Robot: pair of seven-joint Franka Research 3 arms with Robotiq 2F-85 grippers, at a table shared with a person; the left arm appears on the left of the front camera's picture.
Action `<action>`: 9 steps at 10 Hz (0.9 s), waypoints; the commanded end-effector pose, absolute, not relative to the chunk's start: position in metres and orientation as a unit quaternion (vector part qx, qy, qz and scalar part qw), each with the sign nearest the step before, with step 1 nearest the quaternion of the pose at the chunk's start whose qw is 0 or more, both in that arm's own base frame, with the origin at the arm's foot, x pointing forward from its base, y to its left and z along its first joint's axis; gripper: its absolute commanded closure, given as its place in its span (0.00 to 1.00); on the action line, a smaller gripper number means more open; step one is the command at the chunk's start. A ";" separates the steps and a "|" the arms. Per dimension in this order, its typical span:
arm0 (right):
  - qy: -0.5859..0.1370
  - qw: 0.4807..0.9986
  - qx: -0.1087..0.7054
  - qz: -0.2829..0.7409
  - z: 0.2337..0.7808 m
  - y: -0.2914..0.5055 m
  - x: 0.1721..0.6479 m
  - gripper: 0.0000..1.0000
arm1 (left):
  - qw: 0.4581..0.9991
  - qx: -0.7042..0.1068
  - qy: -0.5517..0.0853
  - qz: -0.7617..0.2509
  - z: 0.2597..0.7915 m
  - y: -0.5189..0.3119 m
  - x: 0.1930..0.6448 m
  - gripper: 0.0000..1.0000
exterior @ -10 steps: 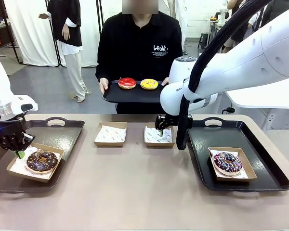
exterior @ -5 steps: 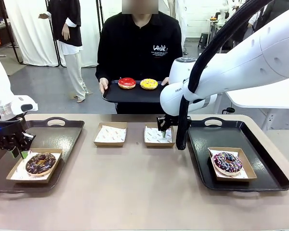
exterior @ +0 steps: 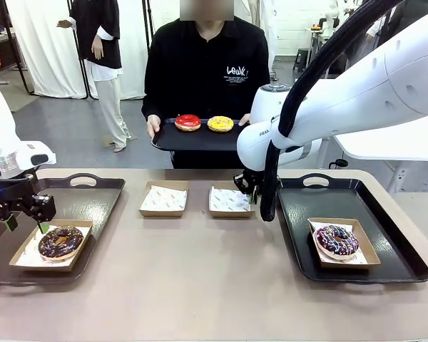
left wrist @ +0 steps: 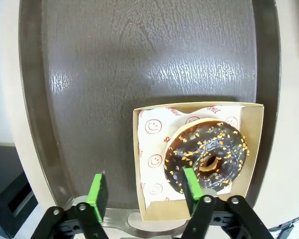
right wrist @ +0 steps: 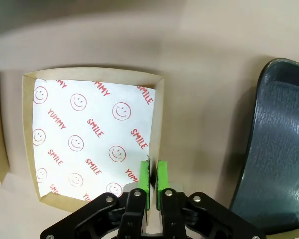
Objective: Individually package the donuts and arrange them on the tray.
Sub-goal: Place the picked Paper togo box on the Handle tray while simultaneously picking up another Paper togo box from the table with the other hand.
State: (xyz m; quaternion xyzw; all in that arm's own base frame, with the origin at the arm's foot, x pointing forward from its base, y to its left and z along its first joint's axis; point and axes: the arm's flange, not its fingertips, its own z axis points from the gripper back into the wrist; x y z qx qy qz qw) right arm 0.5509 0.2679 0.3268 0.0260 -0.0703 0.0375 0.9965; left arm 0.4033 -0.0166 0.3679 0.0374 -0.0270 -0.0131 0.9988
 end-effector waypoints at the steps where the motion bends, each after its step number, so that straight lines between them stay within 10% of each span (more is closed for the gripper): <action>1: -0.071 0.996 0.042 0.021 0.326 0.269 0.556 1.00 | 0.998 0.037 -0.036 -0.017 0.349 -0.009 0.358 0.00; 5: -0.055 0.997 0.051 0.024 0.350 0.267 0.545 1.00 | 0.999 -0.021 -0.035 -0.008 0.363 -0.001 0.352 0.00; 9: -0.080 0.993 0.078 0.031 0.439 0.240 0.525 1.00 | 0.936 -0.348 -0.040 0.026 0.431 0.067 0.331 0.00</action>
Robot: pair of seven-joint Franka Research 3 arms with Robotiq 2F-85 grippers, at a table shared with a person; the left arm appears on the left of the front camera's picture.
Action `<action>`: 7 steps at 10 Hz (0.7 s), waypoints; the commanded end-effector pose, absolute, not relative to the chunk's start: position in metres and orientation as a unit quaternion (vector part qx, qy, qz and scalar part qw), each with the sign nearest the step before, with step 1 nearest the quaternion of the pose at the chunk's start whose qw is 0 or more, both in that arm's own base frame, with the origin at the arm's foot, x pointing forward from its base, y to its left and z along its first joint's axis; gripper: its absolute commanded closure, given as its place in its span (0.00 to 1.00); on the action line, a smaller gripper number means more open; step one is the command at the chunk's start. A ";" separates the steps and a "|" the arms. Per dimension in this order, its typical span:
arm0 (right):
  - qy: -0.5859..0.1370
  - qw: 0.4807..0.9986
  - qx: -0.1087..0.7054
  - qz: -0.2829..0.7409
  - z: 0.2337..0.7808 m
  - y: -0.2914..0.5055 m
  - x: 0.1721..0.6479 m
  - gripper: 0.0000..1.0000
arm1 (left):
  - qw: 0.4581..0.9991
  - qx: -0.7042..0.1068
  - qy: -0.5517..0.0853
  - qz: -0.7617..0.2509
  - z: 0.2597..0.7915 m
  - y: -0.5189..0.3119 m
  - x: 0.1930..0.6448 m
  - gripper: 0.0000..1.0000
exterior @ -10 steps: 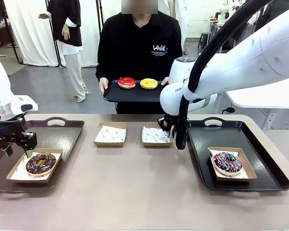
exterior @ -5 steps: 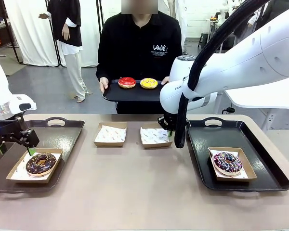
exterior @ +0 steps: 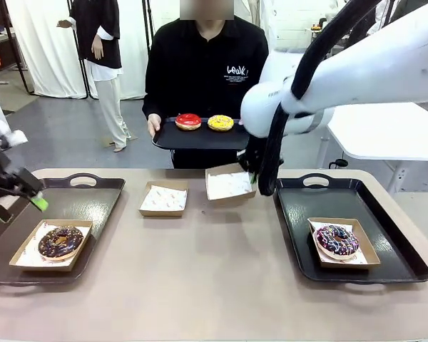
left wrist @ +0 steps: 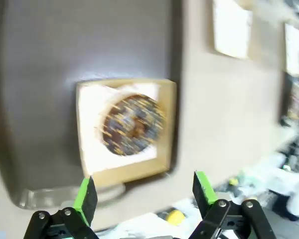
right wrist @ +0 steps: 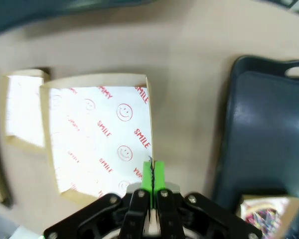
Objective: Individually package the donuts and arrange them on the tray.
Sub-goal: Place the picked Paper togo box on the Handle tray while simultaneously picking up another Paper togo box from the table with the other hand.
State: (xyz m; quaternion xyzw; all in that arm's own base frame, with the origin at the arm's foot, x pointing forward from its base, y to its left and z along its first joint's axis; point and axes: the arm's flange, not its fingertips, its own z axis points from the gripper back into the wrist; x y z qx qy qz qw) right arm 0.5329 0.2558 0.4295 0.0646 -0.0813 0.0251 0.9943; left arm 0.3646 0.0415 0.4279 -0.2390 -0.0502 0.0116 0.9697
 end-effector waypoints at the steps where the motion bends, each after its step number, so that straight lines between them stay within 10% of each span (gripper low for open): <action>1: -0.086 0.992 0.086 0.026 0.456 0.234 0.525 1.00 | 0.910 -0.411 -0.050 0.027 0.443 0.089 0.324 0.00; 7: -0.081 0.992 0.089 0.036 0.510 0.260 0.558 1.00 | 0.811 -0.568 -0.039 0.135 0.430 0.197 0.327 0.00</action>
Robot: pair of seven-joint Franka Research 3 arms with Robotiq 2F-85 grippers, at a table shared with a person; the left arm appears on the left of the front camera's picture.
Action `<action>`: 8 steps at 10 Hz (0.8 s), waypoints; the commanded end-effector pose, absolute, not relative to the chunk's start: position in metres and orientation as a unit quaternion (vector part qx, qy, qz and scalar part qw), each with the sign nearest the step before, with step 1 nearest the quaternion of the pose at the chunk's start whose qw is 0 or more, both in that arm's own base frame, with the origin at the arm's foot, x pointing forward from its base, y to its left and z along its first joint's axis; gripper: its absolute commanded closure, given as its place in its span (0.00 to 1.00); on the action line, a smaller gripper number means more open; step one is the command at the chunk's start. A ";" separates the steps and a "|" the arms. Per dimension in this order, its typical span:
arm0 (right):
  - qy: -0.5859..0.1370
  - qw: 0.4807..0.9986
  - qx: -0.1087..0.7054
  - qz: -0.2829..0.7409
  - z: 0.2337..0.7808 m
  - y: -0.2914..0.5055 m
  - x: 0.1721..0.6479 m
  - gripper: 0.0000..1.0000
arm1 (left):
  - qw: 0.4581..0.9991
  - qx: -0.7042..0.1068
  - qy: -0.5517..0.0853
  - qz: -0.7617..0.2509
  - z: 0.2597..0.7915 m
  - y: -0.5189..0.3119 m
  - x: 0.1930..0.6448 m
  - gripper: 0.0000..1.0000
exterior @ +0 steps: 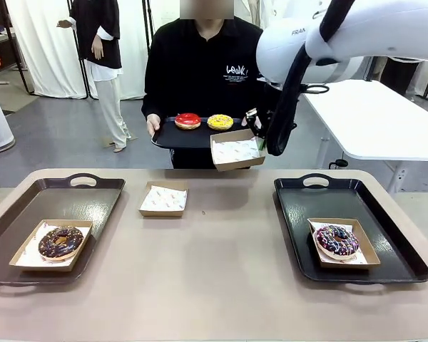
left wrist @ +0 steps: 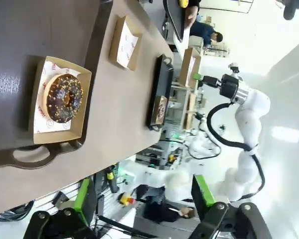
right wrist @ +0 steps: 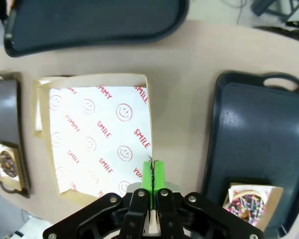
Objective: Individually package the donuts and arrange them on the tray.
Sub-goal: Place the picked Paper togo box on the Handle tray while simultaneously picking up another Paper togo box from the table with the other hand.
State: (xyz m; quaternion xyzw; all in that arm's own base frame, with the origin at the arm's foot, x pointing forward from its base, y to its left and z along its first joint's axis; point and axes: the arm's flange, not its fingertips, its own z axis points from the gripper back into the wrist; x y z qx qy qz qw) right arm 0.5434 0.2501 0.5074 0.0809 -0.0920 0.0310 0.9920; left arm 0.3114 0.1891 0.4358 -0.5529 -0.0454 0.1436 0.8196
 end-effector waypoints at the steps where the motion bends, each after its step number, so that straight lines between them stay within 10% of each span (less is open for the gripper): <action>1: -0.078 0.992 0.089 0.036 0.511 0.267 0.564 1.00 | 0.811 -0.567 -0.036 0.140 0.423 0.200 0.328 0.00; 8: -0.060 0.994 0.091 0.011 0.505 0.269 0.588 1.00 | 0.831 -0.531 -0.044 0.157 0.405 0.204 0.318 0.00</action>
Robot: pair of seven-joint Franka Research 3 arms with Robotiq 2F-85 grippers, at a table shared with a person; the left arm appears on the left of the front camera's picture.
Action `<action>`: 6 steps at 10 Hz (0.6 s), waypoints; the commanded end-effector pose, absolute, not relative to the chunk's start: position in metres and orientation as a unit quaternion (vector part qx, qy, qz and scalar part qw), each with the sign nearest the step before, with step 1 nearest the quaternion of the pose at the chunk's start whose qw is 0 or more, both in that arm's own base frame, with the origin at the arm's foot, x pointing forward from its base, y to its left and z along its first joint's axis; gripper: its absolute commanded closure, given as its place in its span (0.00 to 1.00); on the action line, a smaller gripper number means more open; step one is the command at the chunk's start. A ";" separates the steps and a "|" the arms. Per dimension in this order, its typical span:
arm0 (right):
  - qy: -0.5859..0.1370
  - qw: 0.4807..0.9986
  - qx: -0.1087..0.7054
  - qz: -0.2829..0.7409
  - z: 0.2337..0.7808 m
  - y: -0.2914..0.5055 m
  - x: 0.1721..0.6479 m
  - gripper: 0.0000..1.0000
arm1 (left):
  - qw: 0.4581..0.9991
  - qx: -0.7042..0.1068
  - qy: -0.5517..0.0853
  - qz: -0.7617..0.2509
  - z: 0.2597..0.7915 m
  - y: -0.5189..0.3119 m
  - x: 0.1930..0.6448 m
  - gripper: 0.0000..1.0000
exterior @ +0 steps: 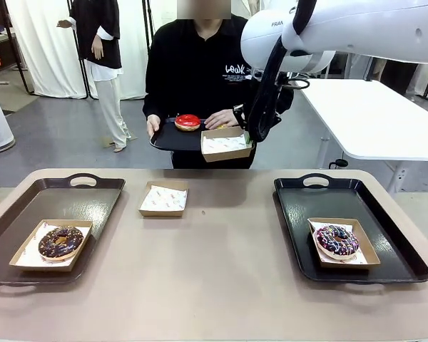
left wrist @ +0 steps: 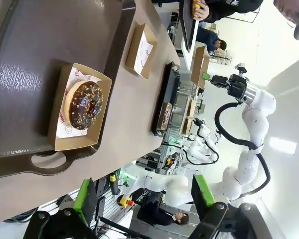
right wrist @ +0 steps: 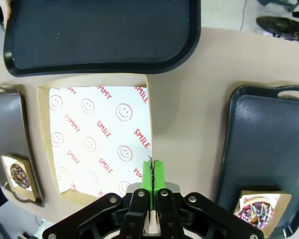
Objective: Individually package the donuts and arrange them on the tray.
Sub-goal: Place the picked Paper togo box on the Handle tray while simultaneously picking up another Paper togo box from the table with the other hand.
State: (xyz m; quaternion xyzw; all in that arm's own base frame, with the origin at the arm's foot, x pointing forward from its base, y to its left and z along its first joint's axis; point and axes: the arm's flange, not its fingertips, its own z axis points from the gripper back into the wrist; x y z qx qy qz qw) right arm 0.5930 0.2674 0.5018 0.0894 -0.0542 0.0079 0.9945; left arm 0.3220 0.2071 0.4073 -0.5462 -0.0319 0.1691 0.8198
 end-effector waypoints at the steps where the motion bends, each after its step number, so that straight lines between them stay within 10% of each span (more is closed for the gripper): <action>1: -0.060 0.994 0.091 0.011 0.505 0.269 0.588 1.00 | 0.817 -0.550 -0.031 0.169 0.407 0.207 0.321 0.00; 6: -0.060 0.994 0.091 0.011 0.505 0.269 0.588 1.00 | 0.817 -0.550 -0.031 0.169 0.407 0.207 0.321 0.00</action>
